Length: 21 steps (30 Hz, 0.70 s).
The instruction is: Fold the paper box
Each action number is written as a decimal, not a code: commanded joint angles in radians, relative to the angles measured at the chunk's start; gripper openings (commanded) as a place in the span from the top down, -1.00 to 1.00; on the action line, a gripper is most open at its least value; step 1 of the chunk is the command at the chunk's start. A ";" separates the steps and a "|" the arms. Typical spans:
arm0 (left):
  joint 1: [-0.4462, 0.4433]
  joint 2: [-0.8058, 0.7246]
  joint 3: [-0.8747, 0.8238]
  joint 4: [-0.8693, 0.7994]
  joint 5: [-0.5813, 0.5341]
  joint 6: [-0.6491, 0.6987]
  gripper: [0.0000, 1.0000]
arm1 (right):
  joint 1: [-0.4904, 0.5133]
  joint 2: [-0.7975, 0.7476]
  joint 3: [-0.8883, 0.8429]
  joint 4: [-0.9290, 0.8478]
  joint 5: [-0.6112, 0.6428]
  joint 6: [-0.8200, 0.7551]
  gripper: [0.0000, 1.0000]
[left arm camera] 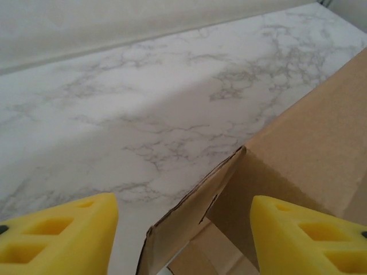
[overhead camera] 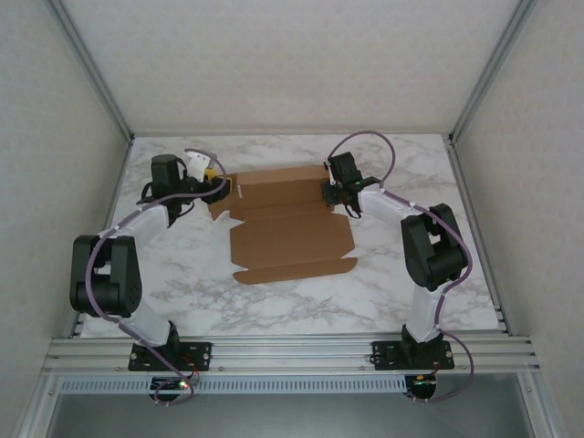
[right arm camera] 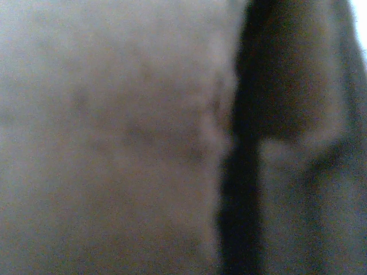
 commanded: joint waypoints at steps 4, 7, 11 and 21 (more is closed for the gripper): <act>-0.009 0.018 0.037 0.016 0.102 -0.090 0.02 | 0.003 0.052 0.002 -0.074 -0.056 -0.002 0.69; -0.017 0.011 0.030 0.045 0.131 -0.140 0.10 | 0.002 0.055 0.006 -0.078 -0.057 0.002 0.69; -0.032 0.000 0.023 0.076 0.165 -0.213 0.15 | 0.002 0.060 0.010 -0.082 -0.051 0.011 0.70; -0.068 -0.096 -0.151 0.363 0.064 -0.544 0.08 | 0.009 0.070 0.005 -0.076 -0.017 0.051 0.74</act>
